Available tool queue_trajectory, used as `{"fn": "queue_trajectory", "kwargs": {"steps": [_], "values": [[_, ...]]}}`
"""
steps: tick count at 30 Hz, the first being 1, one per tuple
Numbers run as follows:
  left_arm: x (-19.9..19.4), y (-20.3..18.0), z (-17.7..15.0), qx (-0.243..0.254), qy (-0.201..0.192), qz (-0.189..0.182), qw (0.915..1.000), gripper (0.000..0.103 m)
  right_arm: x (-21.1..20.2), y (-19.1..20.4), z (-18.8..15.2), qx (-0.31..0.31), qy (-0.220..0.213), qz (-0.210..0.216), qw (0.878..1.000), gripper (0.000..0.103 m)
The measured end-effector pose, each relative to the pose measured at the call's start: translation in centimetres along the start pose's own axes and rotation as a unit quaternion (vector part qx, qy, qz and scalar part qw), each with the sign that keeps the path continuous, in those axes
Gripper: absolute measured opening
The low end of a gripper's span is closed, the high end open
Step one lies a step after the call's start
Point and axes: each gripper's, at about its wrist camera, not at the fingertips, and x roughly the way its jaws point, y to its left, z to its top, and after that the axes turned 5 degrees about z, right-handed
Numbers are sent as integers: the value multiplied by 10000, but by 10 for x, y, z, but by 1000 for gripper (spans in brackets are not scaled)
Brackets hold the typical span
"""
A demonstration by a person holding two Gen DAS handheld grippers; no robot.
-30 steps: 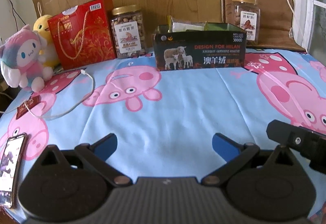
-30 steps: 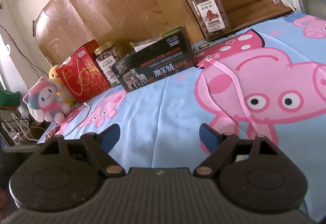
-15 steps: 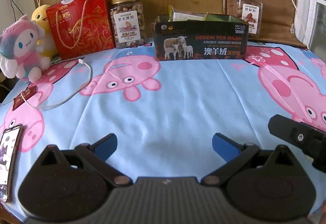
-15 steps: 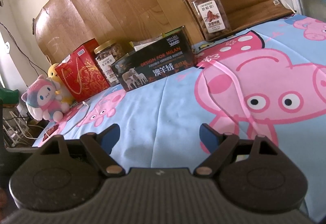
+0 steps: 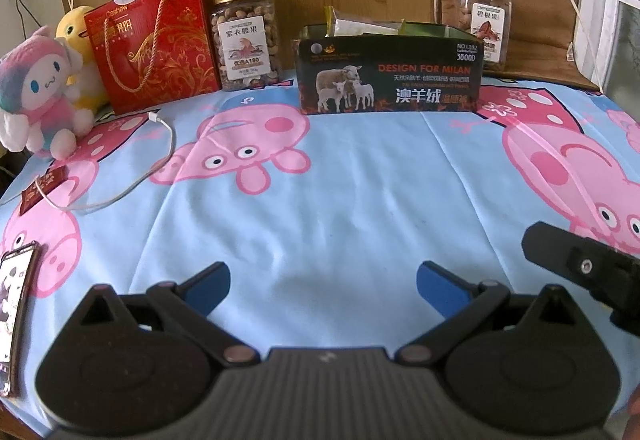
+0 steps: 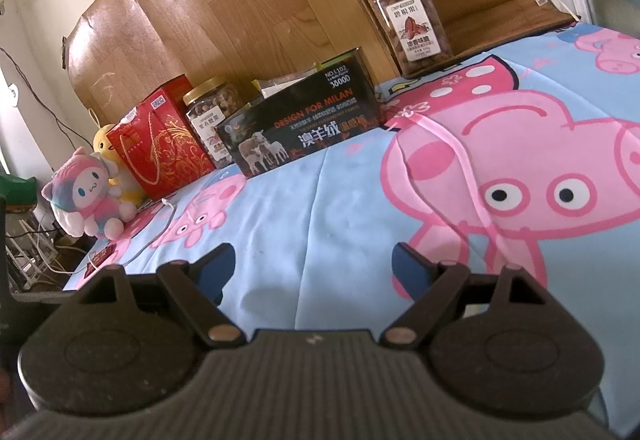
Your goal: Organize snacks
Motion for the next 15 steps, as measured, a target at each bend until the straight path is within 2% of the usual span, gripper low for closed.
{"fn": "queue_trajectory", "kwargs": {"steps": [15], "values": [[2,-2,0,47,23,57,10000,103,0,0,0,10,0,-2,10000,88]]}}
